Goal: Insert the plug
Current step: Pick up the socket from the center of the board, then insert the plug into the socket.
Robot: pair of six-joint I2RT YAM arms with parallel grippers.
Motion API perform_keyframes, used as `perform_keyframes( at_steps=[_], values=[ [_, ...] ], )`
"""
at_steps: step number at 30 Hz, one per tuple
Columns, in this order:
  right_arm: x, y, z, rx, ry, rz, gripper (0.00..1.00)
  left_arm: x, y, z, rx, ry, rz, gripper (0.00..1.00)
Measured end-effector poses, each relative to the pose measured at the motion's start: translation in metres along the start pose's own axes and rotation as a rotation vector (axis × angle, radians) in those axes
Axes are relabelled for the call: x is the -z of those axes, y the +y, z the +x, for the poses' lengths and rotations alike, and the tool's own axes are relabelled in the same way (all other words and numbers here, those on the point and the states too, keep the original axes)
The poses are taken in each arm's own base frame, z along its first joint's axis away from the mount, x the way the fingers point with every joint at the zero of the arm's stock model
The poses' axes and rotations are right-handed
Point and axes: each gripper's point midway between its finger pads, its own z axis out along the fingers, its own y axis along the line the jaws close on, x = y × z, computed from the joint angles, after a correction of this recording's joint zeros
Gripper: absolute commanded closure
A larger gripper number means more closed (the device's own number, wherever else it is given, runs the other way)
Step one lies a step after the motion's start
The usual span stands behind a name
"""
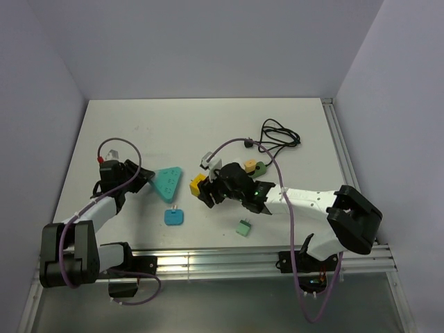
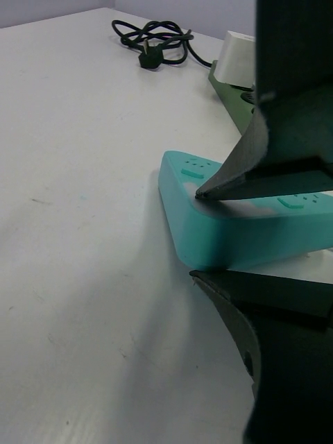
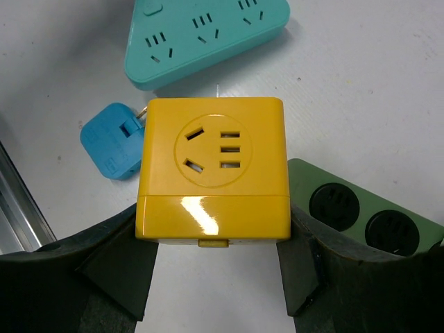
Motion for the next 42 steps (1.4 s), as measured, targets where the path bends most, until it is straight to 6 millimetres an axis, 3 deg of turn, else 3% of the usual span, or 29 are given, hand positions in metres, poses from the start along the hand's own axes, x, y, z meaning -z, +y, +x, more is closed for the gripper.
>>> perform_keyframes(
  at_steps=[7,16,24,29,36,42],
  values=[
    [-0.008,0.003,-0.027,-0.003,0.046,0.009,1.00,-0.013,-0.011,0.009,-0.049,0.066,0.062,0.76],
    [-0.015,-0.001,-0.029,-0.008,0.251,0.007,1.00,-0.021,-0.044,0.038,-0.202,0.153,0.154,0.74],
    [-0.003,-0.012,-0.040,0.016,0.372,0.030,1.00,-0.039,-0.067,0.051,-0.287,0.229,0.202,0.73],
    [-0.006,-0.027,-0.030,0.053,0.469,0.051,1.00,-0.051,-0.076,0.053,-0.318,0.258,0.219,0.72],
    [-0.015,-0.065,-0.014,0.071,0.600,0.103,1.00,-0.052,-0.079,0.064,-0.342,0.294,0.239,0.72],
    [-0.020,-0.092,-0.023,0.088,0.632,0.123,1.00,-0.053,-0.083,0.072,-0.361,0.313,0.250,0.72]
  ],
)
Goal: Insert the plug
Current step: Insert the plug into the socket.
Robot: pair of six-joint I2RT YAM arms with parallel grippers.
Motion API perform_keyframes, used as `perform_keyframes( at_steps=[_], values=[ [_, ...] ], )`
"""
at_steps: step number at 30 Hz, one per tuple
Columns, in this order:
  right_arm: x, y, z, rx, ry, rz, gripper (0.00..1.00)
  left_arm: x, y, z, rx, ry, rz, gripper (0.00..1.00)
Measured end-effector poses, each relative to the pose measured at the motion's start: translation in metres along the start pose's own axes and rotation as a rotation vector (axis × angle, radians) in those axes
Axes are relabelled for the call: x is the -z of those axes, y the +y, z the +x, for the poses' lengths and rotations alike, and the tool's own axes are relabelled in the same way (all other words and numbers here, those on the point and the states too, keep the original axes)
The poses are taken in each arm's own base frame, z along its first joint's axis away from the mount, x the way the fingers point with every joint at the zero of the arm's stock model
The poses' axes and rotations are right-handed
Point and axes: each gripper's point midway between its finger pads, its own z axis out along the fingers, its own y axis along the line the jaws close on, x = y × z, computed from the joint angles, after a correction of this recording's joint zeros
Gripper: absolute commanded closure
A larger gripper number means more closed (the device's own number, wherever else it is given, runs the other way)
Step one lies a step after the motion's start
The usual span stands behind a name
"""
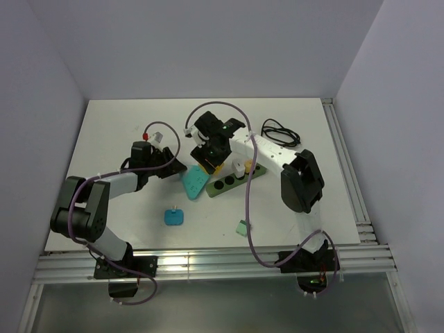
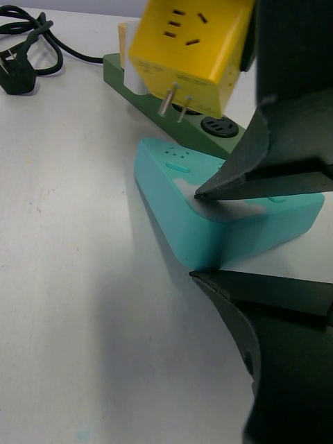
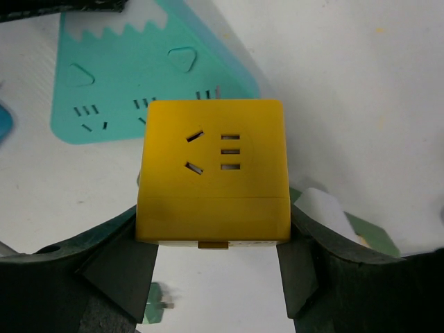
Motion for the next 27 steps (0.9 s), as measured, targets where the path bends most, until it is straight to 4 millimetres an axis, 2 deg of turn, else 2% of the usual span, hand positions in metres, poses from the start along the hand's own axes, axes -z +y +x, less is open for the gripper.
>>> perform_keyframes(
  at_steps=[6,12,15,27],
  values=[
    [-0.008,-0.011,-0.005,0.038,0.037,-0.010,1.00,-0.001,-0.002,0.002,-0.007,0.004,0.000,0.73],
    [-0.021,-0.006,0.012,0.066,0.129,-0.058,1.00,0.000,-0.002,0.001,-0.011,-0.007,-0.013,0.74],
    [-0.021,-0.004,0.016,0.071,0.142,-0.071,1.00,0.002,-0.001,0.001,-0.012,-0.014,-0.027,0.74],
    [-0.023,-0.001,0.012,0.071,0.163,-0.099,1.00,0.003,0.002,0.001,-0.011,-0.020,-0.045,0.74]
  ],
)
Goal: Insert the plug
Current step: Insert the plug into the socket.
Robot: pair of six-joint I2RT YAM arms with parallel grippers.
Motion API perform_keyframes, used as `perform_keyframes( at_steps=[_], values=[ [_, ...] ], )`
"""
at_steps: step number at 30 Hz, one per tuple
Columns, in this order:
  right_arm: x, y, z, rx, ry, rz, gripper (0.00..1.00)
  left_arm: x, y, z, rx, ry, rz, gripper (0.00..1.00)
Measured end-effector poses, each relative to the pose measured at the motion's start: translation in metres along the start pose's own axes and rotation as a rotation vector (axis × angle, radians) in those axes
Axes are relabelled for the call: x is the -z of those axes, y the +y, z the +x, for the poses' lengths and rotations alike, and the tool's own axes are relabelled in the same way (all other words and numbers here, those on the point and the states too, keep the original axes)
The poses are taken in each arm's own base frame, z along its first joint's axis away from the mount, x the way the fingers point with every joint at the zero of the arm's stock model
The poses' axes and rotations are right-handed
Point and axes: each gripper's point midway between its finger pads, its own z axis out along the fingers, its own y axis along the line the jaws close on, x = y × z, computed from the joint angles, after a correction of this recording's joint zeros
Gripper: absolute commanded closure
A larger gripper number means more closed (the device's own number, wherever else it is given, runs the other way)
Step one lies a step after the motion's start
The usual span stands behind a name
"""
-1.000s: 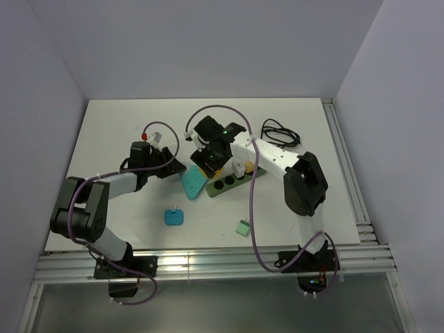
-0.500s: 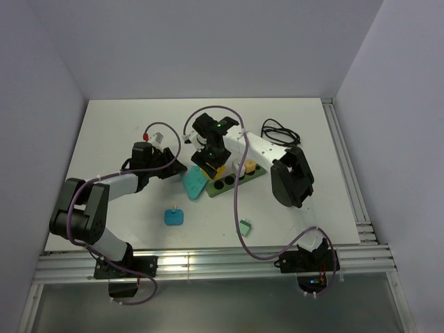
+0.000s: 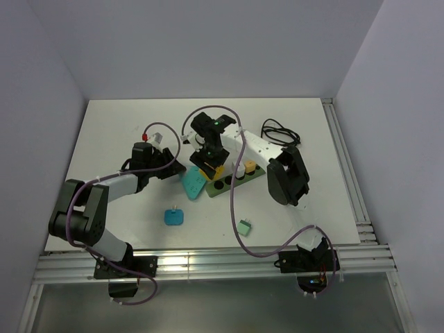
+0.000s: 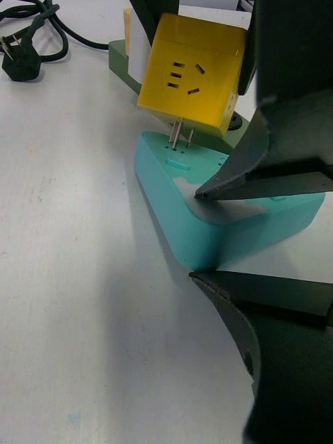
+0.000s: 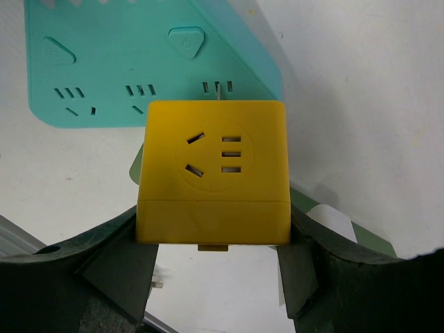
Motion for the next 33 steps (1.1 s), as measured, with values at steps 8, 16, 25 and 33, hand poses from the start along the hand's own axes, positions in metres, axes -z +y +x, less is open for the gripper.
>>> perform_keyframes(
  at_steps=[8,16,25,33],
  values=[
    [-0.003,-0.001,0.001,0.007,0.013,-0.001,1.00,-0.001,0.001,-0.001,-0.008,-0.009,-0.016,0.74],
    [-0.003,-0.002,0.000,0.016,0.046,-0.004,1.00,0.001,-0.005,-0.003,-0.063,-0.038,-0.030,0.75],
    [-0.001,-0.006,0.002,0.012,0.088,0.010,1.00,0.001,-0.020,-0.004,-0.156,-0.083,-0.048,0.75],
    [-0.001,-0.006,0.001,-0.004,0.083,0.013,1.00,0.001,-0.020,-0.004,-0.157,-0.083,-0.048,0.75]
  ],
)
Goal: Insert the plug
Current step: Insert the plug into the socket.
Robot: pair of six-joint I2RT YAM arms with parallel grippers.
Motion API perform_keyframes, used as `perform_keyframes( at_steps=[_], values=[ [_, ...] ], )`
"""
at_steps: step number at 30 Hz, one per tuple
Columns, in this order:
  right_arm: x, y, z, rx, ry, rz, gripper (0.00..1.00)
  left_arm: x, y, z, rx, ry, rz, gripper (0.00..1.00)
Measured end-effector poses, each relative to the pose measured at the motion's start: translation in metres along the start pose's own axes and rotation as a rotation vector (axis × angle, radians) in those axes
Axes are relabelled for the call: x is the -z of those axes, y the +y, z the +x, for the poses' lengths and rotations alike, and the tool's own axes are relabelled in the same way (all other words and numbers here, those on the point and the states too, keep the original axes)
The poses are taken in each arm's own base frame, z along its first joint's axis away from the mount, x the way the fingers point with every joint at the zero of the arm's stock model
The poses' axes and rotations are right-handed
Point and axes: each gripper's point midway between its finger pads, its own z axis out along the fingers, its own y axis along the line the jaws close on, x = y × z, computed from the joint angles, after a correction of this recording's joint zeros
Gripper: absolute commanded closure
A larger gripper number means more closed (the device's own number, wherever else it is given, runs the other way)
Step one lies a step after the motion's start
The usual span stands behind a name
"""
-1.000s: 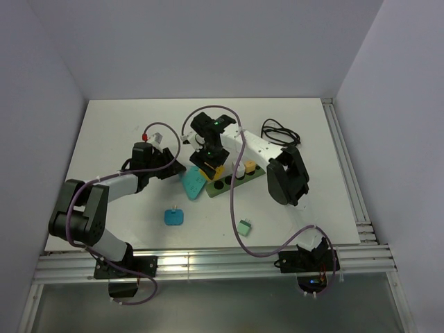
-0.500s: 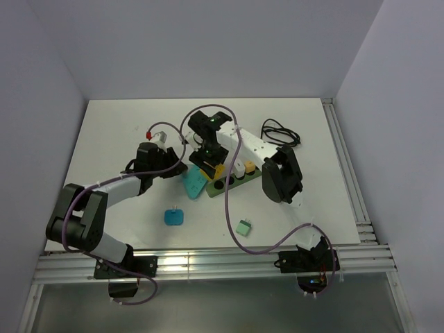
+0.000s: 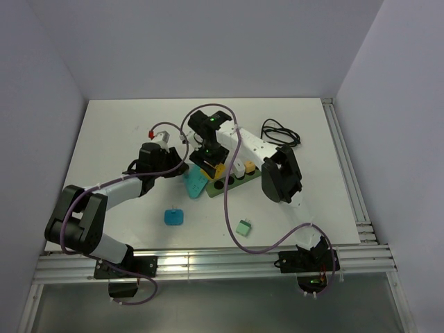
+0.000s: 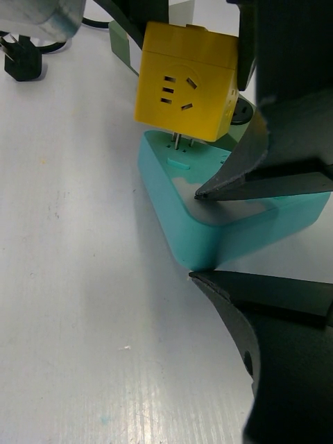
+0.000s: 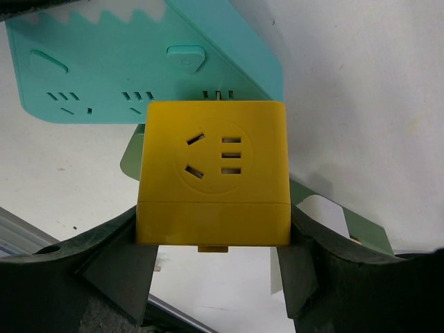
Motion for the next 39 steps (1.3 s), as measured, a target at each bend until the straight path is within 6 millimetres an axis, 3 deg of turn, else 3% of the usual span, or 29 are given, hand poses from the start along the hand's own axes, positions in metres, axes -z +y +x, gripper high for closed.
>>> perform_keyframes(
  at_steps=[10,39],
  values=[
    [0.000,-0.004,-0.010,-0.008,-0.004,0.010,1.00,-0.001,0.002,-0.005,-0.013,-0.021,-0.016,0.75],
    [-0.004,-0.009,-0.012,-0.058,-0.023,0.024,1.00,-0.011,0.000,-0.012,-0.045,-0.033,-0.030,0.76]
  ],
)
